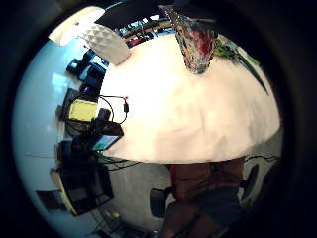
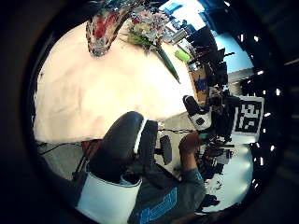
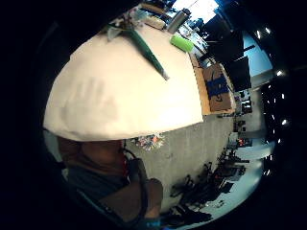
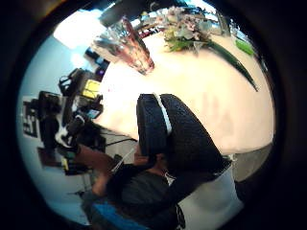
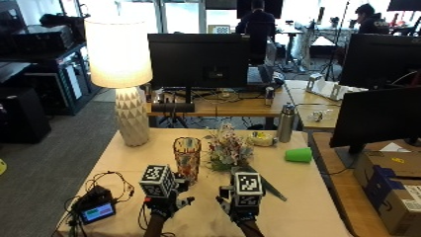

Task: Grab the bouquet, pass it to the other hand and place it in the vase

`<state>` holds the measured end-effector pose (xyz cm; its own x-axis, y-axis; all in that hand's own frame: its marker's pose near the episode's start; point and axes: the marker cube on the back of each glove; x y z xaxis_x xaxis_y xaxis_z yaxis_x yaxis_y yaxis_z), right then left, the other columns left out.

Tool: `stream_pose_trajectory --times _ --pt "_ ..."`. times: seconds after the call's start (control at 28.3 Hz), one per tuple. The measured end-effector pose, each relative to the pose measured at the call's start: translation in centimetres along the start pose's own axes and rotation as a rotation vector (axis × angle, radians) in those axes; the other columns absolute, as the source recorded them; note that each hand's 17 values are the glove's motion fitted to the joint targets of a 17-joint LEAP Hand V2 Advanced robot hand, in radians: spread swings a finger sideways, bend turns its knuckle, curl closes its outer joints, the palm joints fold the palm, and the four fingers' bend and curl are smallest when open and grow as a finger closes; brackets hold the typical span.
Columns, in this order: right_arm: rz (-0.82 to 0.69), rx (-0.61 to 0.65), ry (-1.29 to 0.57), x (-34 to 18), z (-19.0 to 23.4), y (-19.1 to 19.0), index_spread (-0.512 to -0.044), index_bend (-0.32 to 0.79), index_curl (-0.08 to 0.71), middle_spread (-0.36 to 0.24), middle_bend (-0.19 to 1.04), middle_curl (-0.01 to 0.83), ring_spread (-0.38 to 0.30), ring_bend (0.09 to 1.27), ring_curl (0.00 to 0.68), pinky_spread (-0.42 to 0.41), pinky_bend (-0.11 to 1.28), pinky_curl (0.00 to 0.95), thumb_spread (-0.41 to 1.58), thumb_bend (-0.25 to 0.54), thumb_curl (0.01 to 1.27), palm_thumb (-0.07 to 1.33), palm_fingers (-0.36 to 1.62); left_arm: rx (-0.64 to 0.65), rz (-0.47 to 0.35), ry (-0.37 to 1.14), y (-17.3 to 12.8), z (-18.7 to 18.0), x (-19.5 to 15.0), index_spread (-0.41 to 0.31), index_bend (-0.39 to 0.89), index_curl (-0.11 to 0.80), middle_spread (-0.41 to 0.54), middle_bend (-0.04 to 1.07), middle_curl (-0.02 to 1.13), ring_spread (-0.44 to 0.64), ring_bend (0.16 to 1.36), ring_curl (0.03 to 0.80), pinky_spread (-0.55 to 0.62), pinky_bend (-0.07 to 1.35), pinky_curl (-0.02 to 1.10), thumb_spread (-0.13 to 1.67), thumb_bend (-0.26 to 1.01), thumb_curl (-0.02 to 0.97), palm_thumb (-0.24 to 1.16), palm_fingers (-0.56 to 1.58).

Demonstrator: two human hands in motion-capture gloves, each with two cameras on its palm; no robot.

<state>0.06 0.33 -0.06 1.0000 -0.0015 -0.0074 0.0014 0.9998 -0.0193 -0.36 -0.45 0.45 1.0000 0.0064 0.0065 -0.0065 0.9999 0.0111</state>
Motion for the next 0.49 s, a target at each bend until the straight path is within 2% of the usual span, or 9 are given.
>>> stream_pose_trajectory --times 0.11,0.21,0.49 --pt "-0.006 0.004 -0.01 -0.17 0.17 -0.11 -0.219 0.14 0.06 0.035 0.23 0.076 0.101 0.21 0.044 0.198 0.43 0.124 0.59 0.17 0.07 0.28 0.22 0.015 0.009 -0.007 -0.63 0.65 -0.53 -0.068 0.19 0.089 0.015 0.21 0.09 0.16 0.42 0.108 0.27 0.25 0.08 0.53 0.07 0.067 0.15 0.41" --pt "-0.018 0.033 -0.026 -0.4 0.55 -0.7 -0.266 0.14 0.09 0.043 0.23 0.107 0.127 0.22 0.068 0.243 0.46 0.163 0.77 0.171 0.09 0.3 0.2 0.019 0.014 -0.01 -0.87 0.93 -0.77 -0.082 0.18 0.124 0.018 0.2 0.13 0.2 0.44 0.144 0.33 0.25 0.12 0.67 0.06 0.091 0.16 0.39" --pt "-0.02 0.026 -0.01 0.1 0.46 -0.76 -0.332 0.13 0.134 0.053 0.24 0.17 0.166 0.24 0.107 0.303 0.48 0.221 1.03 0.143 0.13 0.31 0.17 0.023 0.021 -0.005 -1.09 1.16 -0.91 -0.101 0.17 0.193 0.023 0.19 0.19 0.26 0.46 0.182 0.42 0.25 0.17 0.87 0.01 0.149 0.18 0.36"
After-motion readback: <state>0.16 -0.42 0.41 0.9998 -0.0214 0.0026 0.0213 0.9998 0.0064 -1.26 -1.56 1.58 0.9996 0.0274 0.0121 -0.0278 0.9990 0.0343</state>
